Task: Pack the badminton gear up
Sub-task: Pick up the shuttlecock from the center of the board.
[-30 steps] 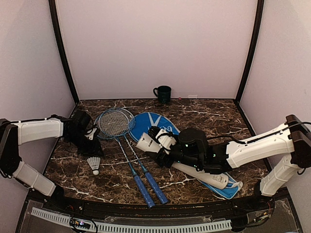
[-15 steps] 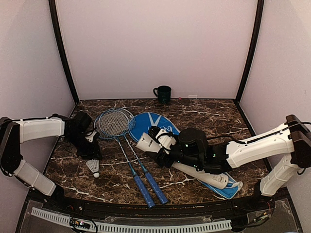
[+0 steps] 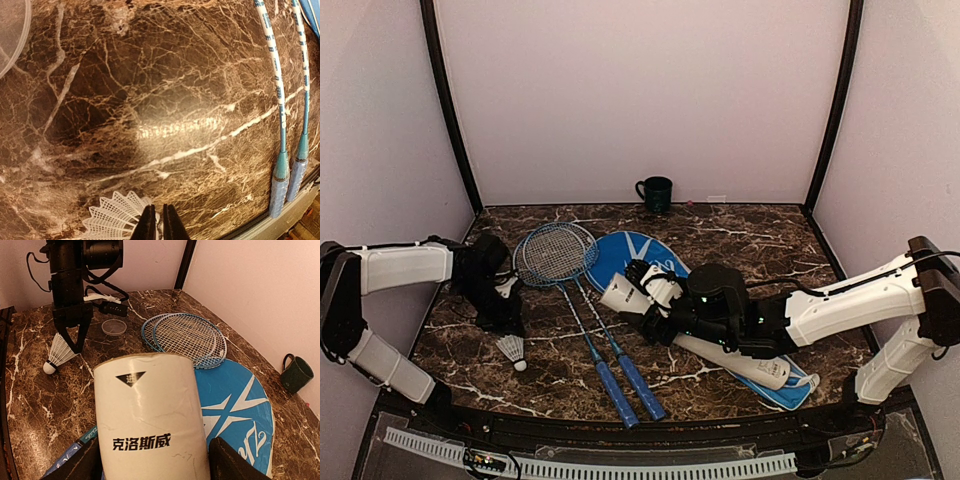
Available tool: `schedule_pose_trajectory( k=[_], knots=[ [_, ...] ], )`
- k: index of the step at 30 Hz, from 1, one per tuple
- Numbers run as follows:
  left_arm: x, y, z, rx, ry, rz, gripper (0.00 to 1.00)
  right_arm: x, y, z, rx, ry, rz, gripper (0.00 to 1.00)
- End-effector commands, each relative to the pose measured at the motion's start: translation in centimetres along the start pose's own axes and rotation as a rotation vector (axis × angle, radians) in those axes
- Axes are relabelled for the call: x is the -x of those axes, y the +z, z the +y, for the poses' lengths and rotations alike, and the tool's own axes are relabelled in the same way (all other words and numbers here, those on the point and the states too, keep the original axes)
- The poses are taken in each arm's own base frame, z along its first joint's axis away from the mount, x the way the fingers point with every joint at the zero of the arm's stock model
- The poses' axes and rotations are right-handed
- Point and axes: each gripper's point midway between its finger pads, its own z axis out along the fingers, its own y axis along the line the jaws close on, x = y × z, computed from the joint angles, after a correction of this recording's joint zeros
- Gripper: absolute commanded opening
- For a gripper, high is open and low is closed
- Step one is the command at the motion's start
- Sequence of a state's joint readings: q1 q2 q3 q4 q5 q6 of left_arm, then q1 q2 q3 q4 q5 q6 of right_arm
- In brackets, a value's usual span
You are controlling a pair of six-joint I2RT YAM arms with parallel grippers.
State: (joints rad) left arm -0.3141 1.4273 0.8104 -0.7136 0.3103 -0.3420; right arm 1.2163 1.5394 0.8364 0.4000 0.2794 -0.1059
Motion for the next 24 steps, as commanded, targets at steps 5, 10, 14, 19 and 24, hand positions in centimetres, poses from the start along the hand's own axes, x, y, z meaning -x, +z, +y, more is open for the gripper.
schedule_pose_trajectory(
  k=[5, 10, 14, 19, 24],
  knots=[
    [-1.0, -1.0, -0.9, -0.057, -0.012, -0.009, 0.0, 1.3, 0.4, -0.3, -0.005, 0.042, -0.051, 0.72],
    [-0.7, -1.8, -1.9, -0.116, -0.013, -0.057, 0.0, 1.4, 0.4, -0.3, -0.004, 0.041, -0.053, 0.72],
    [-0.3, -2.6, -2.5, -0.146, -0.01, -0.106, 0.0, 1.5, 0.3, -0.3, -0.003, 0.04, -0.053, 0.72],
    [0.9, -4.5, -3.5, -0.191, -0.002, -0.209, 0.0, 1.6, 0.2, -0.3, 0.0, 0.043, -0.056, 0.72],
    [2.5, -7.1, -5.1, -0.266, 0.025, -0.356, 0.0, 1.6, 0.0, -0.3, 0.0, 0.044, -0.057, 0.72]
  ],
)
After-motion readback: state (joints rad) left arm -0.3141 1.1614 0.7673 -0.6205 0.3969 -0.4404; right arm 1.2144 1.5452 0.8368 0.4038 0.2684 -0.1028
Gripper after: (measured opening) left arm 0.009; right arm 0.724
